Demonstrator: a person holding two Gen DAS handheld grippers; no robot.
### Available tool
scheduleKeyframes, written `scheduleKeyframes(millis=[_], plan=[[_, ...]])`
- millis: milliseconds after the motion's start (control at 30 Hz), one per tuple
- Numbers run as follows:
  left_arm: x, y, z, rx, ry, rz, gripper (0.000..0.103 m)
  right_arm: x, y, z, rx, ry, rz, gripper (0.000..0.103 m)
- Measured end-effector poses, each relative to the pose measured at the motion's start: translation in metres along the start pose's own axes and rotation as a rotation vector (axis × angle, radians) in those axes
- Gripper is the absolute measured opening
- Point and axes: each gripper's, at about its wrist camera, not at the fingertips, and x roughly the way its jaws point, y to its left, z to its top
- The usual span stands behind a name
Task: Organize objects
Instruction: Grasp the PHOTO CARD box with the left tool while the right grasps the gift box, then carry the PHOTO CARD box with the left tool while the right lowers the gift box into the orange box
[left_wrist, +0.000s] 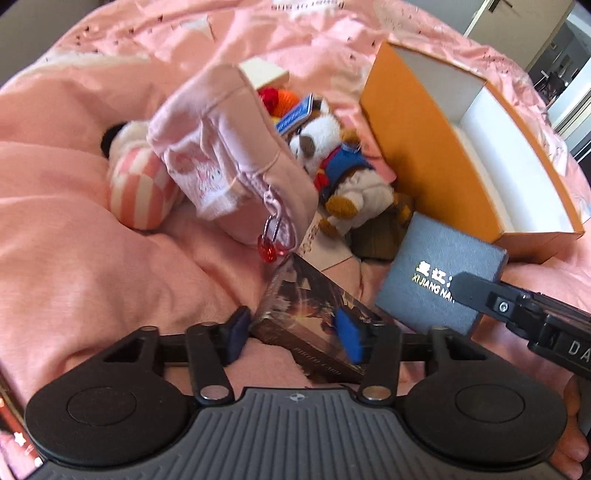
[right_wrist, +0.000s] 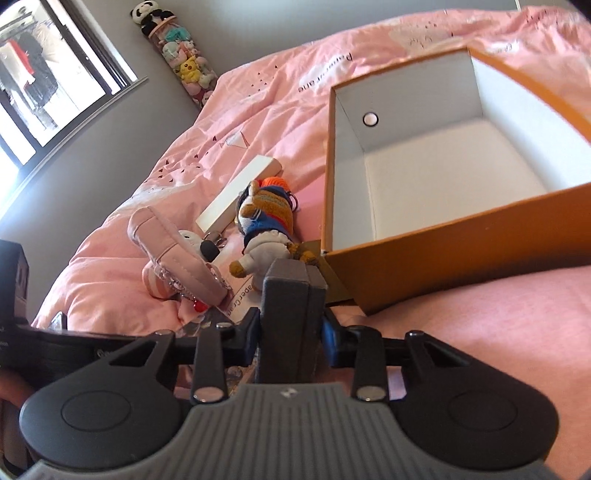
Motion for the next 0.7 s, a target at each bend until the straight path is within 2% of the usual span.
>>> scheduleKeyframes(millis=[67, 167, 233, 333, 433, 567, 700], plan=[[-0.013, -0.003, -0.002, 0.021, -0.053, -0.030, 0.036, -0.010, 0.002, -0.003, -0.017, -0.006, -0.011, 0.036], [-0.030, -0.013, -0.003, 0.070, -0.122, -0.132, 0.027, -0.026, 0.003, -0.004, -0.021, -0.008, -0.011, 0.036], [-0.034, -0.023, -0.003, 0.103, -0.133, -0.184, 0.027, -0.035, 0.003, -0.004, -0.020, -0.009, -0.010, 0.036], [-0.016, -0.041, 0.000, 0.143, -0.143, -0.198, 0.027, -0.040, 0.005, -0.004, -0.034, 0.027, -0.043, 0.036], [-0.009, -0.038, -0.008, 0.121, -0.106, -0.249, 0.034, -0.036, 0.000, -0.012, -0.023, 0.052, -0.070, 0.036], [-0.001, -0.044, -0.022, 0.146, -0.054, -0.197, 0.036, -0.027, -0.010, -0.018, 0.013, 0.068, -0.088, 0.036], [0.006, -0.044, -0.031, 0.165, -0.075, -0.165, 0.036, -0.027, -0.015, -0.016, 0.030, 0.066, -0.088, 0.037]])
